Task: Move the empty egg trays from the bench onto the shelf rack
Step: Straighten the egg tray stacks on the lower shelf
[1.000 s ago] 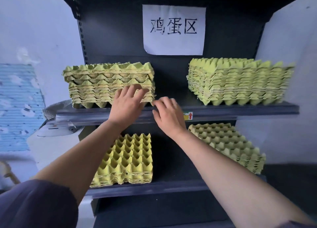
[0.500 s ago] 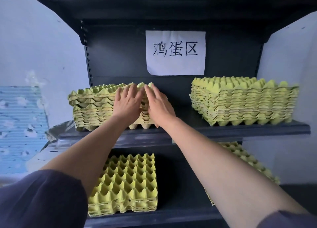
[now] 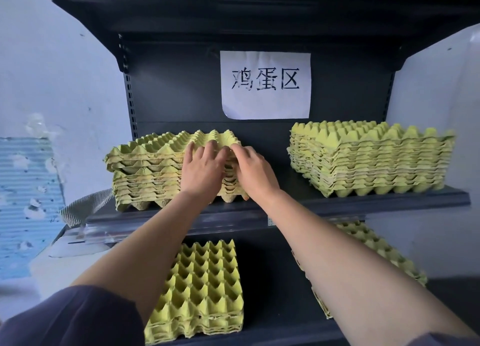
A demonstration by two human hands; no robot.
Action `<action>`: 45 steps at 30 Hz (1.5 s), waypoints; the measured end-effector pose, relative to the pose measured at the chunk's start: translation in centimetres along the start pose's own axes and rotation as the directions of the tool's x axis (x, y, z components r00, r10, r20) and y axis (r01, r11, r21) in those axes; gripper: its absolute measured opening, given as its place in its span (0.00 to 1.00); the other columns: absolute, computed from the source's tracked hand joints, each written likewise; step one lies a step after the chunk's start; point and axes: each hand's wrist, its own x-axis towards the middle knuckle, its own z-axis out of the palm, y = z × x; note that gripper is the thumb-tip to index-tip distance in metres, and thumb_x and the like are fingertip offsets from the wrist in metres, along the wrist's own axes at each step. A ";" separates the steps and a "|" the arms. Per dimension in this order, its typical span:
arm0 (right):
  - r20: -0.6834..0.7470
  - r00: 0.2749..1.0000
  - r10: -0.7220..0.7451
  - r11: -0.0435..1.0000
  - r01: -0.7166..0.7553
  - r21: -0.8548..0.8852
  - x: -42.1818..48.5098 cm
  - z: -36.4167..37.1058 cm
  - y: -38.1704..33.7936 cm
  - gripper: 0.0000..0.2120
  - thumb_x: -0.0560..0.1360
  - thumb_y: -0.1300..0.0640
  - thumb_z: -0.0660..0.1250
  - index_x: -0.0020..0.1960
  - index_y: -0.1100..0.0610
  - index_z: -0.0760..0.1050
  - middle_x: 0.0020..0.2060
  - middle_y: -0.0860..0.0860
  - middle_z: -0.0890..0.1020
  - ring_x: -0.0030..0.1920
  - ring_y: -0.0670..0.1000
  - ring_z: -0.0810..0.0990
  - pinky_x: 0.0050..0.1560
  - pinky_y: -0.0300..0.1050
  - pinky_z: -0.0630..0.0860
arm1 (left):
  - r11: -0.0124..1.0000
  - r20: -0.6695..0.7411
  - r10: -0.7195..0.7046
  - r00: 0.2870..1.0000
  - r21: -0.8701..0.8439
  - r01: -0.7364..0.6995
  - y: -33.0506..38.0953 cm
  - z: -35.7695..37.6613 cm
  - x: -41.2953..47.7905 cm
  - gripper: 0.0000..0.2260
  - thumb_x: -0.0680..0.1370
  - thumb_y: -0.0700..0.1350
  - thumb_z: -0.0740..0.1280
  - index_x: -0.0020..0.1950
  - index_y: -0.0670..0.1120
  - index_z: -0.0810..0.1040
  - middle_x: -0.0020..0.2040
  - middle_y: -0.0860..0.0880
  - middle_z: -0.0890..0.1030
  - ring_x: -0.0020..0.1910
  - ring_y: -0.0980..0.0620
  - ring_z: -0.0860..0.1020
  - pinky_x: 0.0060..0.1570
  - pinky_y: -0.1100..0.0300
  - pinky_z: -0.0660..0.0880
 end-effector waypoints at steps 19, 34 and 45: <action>-0.250 0.947 0.202 0.940 -0.259 -0.222 -5.7 -6.8 10.1 0.21 0.73 0.54 0.68 0.65 0.54 0.72 0.63 0.55 0.74 0.64 0.59 0.71 0.58 0.57 0.72 | 0.911 -0.031 0.103 0.994 -0.398 -0.107 10.9 -2.5 1.8 0.24 0.75 0.48 0.64 0.71 0.51 0.65 0.67 0.48 0.68 0.67 0.44 0.65 0.65 0.49 0.61; -0.272 0.571 0.774 0.624 -0.762 0.174 -11.6 -14.1 30.4 0.41 0.75 0.42 0.64 0.78 0.55 0.46 0.75 0.61 0.53 0.73 0.63 0.58 0.68 0.58 0.65 | 0.559 0.239 -0.242 0.940 -0.757 0.337 28.7 -0.4 7.4 0.37 0.74 0.44 0.68 0.75 0.56 0.49 0.71 0.40 0.57 0.63 0.35 0.66 0.61 0.46 0.66; -0.018 0.547 0.837 0.523 -0.790 0.319 -12.5 -13.4 34.6 0.44 0.72 0.31 0.59 0.76 0.58 0.51 0.70 0.56 0.69 0.68 0.62 0.69 0.71 0.69 0.43 | 0.010 0.457 -0.512 0.727 -0.843 0.537 30.0 1.5 7.1 0.34 0.74 0.61 0.65 0.73 0.49 0.54 0.66 0.45 0.70 0.62 0.43 0.71 0.57 0.51 0.71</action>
